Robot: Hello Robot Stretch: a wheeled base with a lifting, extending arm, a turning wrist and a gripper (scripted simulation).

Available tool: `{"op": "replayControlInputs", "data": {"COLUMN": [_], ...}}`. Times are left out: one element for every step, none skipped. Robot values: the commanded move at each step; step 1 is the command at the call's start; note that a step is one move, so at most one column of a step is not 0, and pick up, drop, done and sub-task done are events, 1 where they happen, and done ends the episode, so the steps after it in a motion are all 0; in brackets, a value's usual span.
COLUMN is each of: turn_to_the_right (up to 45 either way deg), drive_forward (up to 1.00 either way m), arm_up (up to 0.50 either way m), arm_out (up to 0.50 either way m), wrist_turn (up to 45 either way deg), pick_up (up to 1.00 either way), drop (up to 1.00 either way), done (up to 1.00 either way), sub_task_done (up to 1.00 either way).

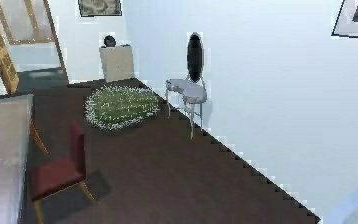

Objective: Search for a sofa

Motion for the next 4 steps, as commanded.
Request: {"op": "replayControlInputs", "data": {"turn_to_the_right": [0.0,-3.0,0.0,-45.0], "drive_forward": [1.0,0.0,0.25,0.0], "arm_up": [0.0,0.0,0.0,0.0], "arm_out": [0.0,0.0,0.0,0.0], "wrist_turn": [0.0,0.0,0.0,0.0], "pick_up": [0.0,0.0,0.0,0.0], "drop": [0.0,0.0,0.0,0.0], "done": [0.0,0.0,0.0,0.0], "sub_task_done": [0.0,0.0,0.0,0.0]}}
